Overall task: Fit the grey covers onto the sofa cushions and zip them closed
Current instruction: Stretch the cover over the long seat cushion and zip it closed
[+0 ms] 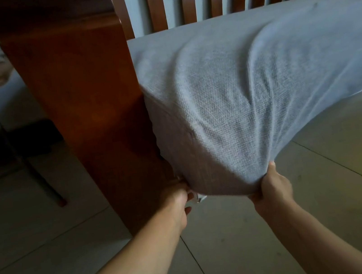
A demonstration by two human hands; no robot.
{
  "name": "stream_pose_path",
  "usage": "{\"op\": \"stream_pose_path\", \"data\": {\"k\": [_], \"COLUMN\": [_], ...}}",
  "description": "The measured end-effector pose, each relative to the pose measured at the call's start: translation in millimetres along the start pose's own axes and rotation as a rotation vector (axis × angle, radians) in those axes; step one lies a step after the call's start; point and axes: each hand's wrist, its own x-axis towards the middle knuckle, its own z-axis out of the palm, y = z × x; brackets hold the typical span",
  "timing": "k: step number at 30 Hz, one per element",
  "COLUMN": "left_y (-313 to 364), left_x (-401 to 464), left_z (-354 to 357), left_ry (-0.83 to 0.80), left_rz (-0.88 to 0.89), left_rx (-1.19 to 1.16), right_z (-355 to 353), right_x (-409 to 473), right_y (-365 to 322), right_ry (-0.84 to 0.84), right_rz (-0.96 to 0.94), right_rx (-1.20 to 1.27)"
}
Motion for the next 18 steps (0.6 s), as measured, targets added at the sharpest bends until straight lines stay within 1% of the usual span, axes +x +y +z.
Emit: {"op": "stream_pose_path", "data": {"k": [1,3,5,6,9,11,12,14,18], "left_y": [0,-2,-4,-2,11,21,25,26,20], "left_x": [1,-1,-2,-1,3,5,5,2,11], "left_z": [-2,-1,6,10,18,20,22,25,29], "left_ry": [-0.022,-0.121,-0.222,-0.244,-0.230,-0.180,-0.159,-0.111,0.052], "left_rz": [-0.008,-0.044,-0.083,-0.096,-0.126,-0.144,-0.147,-0.127,-0.031], "left_rx": [-0.052,-0.174,-0.280,-0.339,-0.510,-0.550,-0.557,-0.582,-0.533], "right_z": [-4,-13,-16,-16,-8,0,5,10,11], "right_x": [-2,-9,-14,-14,-6,0,5,13,19], "right_y": [1,3,5,5,-6,-16,-19,-18,-14], "right_ry": [-0.022,-0.147,-0.268,-0.301,-0.366,-0.409,-0.398,-0.306,-0.177], "right_rz": [0.031,0.107,0.169,0.189,0.223,0.231,0.226,0.202,0.185], "right_rx": [0.036,0.096,0.095,0.094,0.173,0.264,0.297,0.292,0.264]}}
